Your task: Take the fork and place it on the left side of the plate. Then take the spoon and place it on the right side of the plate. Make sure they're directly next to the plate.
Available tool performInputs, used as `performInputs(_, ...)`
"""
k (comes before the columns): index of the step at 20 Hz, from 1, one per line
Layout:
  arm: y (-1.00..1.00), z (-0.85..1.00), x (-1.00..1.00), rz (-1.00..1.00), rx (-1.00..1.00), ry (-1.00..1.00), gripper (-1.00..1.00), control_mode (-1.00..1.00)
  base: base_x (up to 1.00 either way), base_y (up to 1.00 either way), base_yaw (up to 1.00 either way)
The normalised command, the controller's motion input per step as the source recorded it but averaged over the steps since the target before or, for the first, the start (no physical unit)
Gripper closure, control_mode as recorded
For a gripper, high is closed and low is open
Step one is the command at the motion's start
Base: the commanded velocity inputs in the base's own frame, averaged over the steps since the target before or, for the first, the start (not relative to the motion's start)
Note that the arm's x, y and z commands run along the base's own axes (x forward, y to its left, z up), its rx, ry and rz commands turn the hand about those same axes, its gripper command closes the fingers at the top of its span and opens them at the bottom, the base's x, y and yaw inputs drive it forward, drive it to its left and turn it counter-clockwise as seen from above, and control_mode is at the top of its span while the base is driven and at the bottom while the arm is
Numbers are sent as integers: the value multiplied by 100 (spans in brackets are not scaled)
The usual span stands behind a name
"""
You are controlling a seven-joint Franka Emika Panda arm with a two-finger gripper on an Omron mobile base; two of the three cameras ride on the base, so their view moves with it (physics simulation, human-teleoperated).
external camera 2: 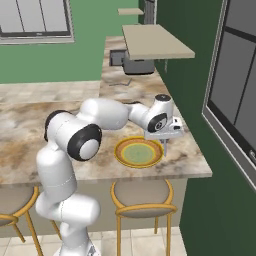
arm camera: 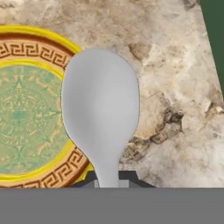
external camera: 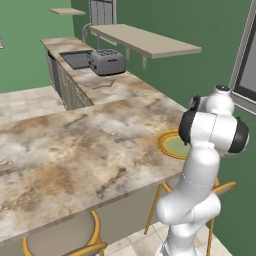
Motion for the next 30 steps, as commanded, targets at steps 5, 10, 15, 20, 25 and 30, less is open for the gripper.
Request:
performInputs(5,0,-29,24,0,0,0,100,-100,0,0,0)
performInputs(10,0,-21,27,0,1,0,100,-100,0,0,0)
performInputs(15,0,-24,27,0,0,0,100,-100,0,0,0)
performInputs(20,-2,-25,25,0,1,0,100,-100,0,0,0)
performInputs(25,-13,-21,20,0,3,0,100,-100,0,0,0)
performInputs(30,-21,-16,16,0,4,0,100,-100,0,0,0)
